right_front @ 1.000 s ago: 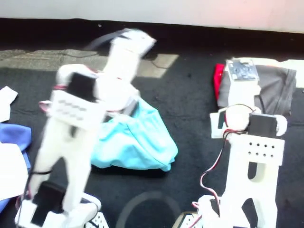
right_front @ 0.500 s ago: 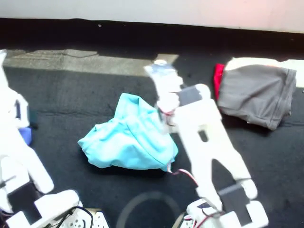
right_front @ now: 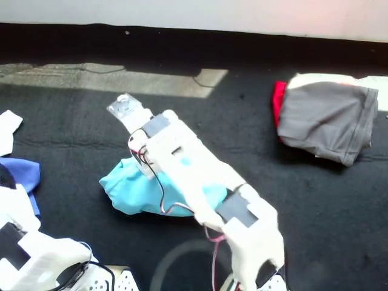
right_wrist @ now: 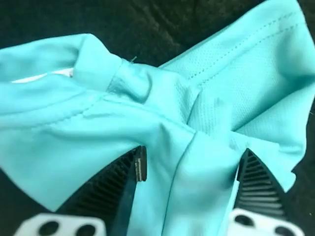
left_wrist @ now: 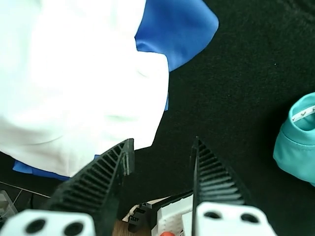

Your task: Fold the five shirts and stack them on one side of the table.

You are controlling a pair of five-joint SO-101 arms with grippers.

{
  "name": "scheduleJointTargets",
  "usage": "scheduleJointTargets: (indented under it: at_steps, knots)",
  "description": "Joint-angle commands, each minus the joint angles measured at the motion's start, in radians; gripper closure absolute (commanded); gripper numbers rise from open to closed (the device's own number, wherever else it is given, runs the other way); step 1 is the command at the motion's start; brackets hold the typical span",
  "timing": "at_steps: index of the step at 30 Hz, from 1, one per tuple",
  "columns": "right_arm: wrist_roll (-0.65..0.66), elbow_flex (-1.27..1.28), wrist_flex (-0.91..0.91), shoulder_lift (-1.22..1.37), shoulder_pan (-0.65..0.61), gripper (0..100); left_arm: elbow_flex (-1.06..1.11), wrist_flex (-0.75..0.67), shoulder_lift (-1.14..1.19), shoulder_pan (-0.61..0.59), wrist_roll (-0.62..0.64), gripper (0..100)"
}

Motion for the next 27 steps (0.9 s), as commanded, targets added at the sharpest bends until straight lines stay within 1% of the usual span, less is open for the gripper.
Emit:
scheduleJointTargets:
  at_steps: [1,3,4,5,6,7,9,15,17,19,22,25,27]
  knots:
    - [-0.005,-0.107,0.001,0.070,0.035,78.2,-0.012,-0.011,-0.004,-0.008,-0.008,80]
    - [-0.006,-0.150,0.027,0.076,0.065,95.0,-0.012,-0.011,-0.004,-0.002,-0.008,80]
    - [-0.006,-0.173,0.041,0.076,0.082,99.8,-0.012,-0.011,-0.004,-0.001,-0.008,80]
    - [-0.006,-0.191,0.061,0.073,0.099,97.2,-0.012,-0.012,-0.002,0.001,-0.008,80]
    - [-0.006,-0.222,0.085,0.073,0.119,97.1,-0.012,-0.012,-0.002,0.007,-0.008,80]
    - [-0.006,-0.255,0.108,0.073,0.136,99.3,-0.008,-0.018,-0.002,0.013,-0.008,80]
    - [-0.006,-0.331,0.171,0.073,0.176,99.1,-0.002,-0.034,-0.002,0.019,-0.008,80]
    - [0.000,-0.670,0.458,0.073,0.271,99.2,-0.002,-0.044,-0.001,0.079,-0.005,80]
    - [0.000,-0.742,0.475,0.064,0.311,99.2,-0.002,-0.044,-0.001,0.110,-0.002,80]
    - [0.002,-0.743,0.473,0.016,0.358,99.2,-0.002,-0.044,-0.001,0.147,-0.002,80]
    - [0.002,-0.723,0.473,-0.087,0.394,99.2,-0.002,-0.044,-0.001,0.194,-0.002,80]
    - [0.003,-0.659,0.473,-0.240,0.397,99.2,-0.002,-0.044,-0.001,0.228,-0.002,80]
    - [0.005,-0.621,0.473,-0.348,0.369,99.2,-0.002,-0.044,-0.001,0.236,-0.002,80]
